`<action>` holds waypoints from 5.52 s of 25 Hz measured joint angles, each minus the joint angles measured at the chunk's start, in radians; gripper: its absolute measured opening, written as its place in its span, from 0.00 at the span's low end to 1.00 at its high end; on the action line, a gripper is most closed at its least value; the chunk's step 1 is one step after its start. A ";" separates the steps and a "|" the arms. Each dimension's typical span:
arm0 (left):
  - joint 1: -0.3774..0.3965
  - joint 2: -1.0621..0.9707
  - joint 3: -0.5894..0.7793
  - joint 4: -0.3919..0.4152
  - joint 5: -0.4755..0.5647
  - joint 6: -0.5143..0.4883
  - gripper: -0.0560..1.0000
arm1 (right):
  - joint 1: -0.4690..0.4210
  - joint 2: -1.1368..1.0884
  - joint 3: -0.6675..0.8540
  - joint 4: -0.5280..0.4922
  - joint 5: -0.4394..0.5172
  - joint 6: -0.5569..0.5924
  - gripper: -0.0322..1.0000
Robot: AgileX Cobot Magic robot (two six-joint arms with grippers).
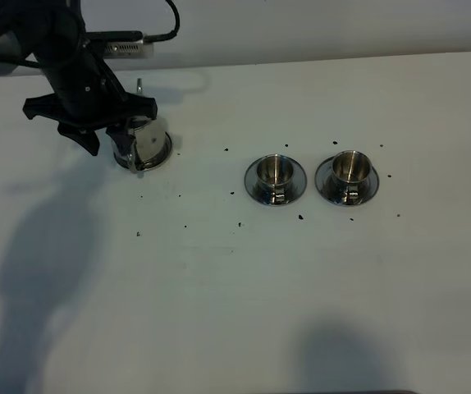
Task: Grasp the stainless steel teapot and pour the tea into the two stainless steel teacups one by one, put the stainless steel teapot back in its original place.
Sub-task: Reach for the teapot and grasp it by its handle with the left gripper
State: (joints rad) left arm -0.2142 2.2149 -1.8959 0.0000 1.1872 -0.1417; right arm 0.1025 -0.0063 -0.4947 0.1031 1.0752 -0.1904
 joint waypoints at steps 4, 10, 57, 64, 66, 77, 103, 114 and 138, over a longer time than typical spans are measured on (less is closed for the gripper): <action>0.000 0.023 -0.001 -0.015 0.000 0.004 0.47 | 0.000 0.000 0.000 0.000 0.000 0.000 0.50; 0.000 0.033 -0.001 -0.015 -0.008 0.004 0.47 | 0.000 0.000 0.000 0.000 0.000 0.000 0.50; 0.000 0.064 -0.001 -0.068 -0.154 -0.018 0.47 | 0.000 0.000 0.000 0.000 0.000 0.000 0.50; 0.001 0.064 -0.001 -0.068 -0.153 -0.018 0.47 | 0.000 0.000 0.000 0.000 0.000 0.000 0.50; 0.004 0.064 -0.001 -0.068 -0.154 -0.018 0.47 | 0.000 0.000 0.000 0.000 0.000 0.000 0.50; 0.019 0.064 -0.001 -0.071 -0.162 -0.004 0.47 | 0.000 0.000 0.000 0.000 0.000 0.001 0.50; 0.019 0.111 -0.025 -0.102 -0.157 0.006 0.47 | 0.000 0.000 0.000 0.000 0.000 0.000 0.50; 0.013 0.118 -0.092 -0.099 -0.106 0.006 0.47 | 0.000 0.000 0.000 0.000 0.000 0.000 0.50; 0.020 0.133 -0.101 -0.099 -0.103 -0.015 0.45 | 0.000 0.000 0.000 0.000 0.000 0.000 0.50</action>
State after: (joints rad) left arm -0.1939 2.3477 -1.9964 -0.0989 1.0844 -0.1572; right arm 0.1025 -0.0063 -0.4947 0.1031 1.0752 -0.1903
